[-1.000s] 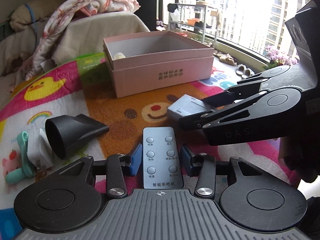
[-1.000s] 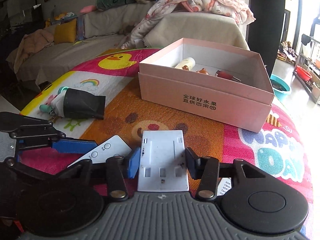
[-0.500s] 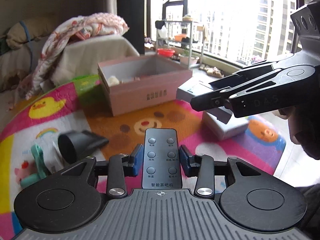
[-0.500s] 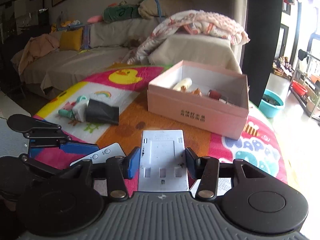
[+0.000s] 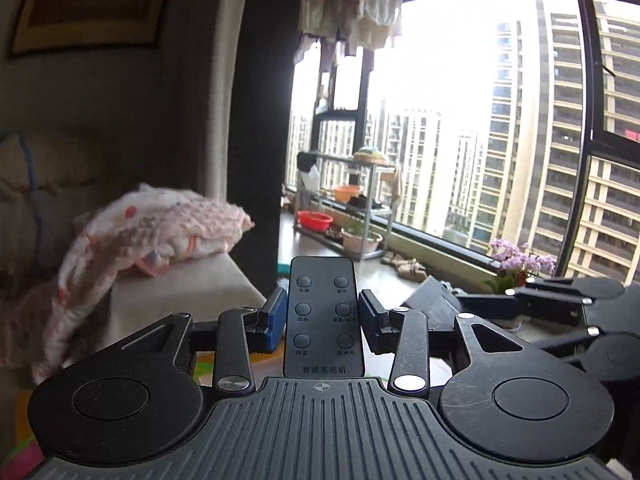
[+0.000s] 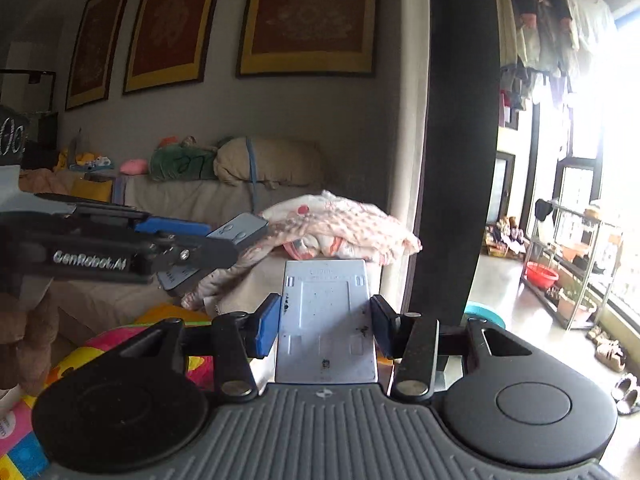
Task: Organize rigid objects
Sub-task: 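Carry the remote and USB device into the pink box and open both grippers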
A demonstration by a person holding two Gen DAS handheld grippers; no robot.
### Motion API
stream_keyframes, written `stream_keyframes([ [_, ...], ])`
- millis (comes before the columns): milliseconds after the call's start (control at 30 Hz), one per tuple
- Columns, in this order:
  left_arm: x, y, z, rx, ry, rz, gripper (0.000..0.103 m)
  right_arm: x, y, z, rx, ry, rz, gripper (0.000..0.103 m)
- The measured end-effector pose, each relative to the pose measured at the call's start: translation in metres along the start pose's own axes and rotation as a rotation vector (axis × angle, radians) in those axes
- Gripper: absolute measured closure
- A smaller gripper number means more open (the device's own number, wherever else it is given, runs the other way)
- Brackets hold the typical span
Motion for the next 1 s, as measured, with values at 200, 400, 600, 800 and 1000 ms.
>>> stream_keyframes([
  [200, -0.052, -0.107, -0.021, -0.019, 0.064, -0.172, 0.06, -0.068, -0.077, 0.022, -0.014, -0.07, -0.193, 0.056],
  [400, -0.1, -0.173, -0.041, -0.035, 0.145, -0.304, 0.059, -0.119, -0.133, 0.025, -0.009, -0.107, -0.318, 0.056],
  [600, -0.125, -0.183, -0.059, -0.004, 0.198, -0.294, 0.06, -0.141, -0.133, 0.012, 0.044, -0.082, -0.341, 0.035],
  [800, -0.101, -0.097, -0.057, 0.007, 0.111, -0.163, 0.06, -0.153, -0.057, 0.01, -0.016, 0.031, -0.192, 0.021],
  [1000, -0.135, 0.027, -0.087, 0.098, 0.227, -0.121, 0.06, -0.182, -0.014, 0.031, -0.049, -0.054, -0.215, 0.02],
])
Point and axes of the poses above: each gripper's, at about its wrist camera, not at the fingertips, and y roughly against the way its jaws point, z to its right, x to its top, the point moved 9 cm from there along -y, roughly the way its jaws point, and after that the axes turned 5 degrees about -y, right-handed, at the moved point
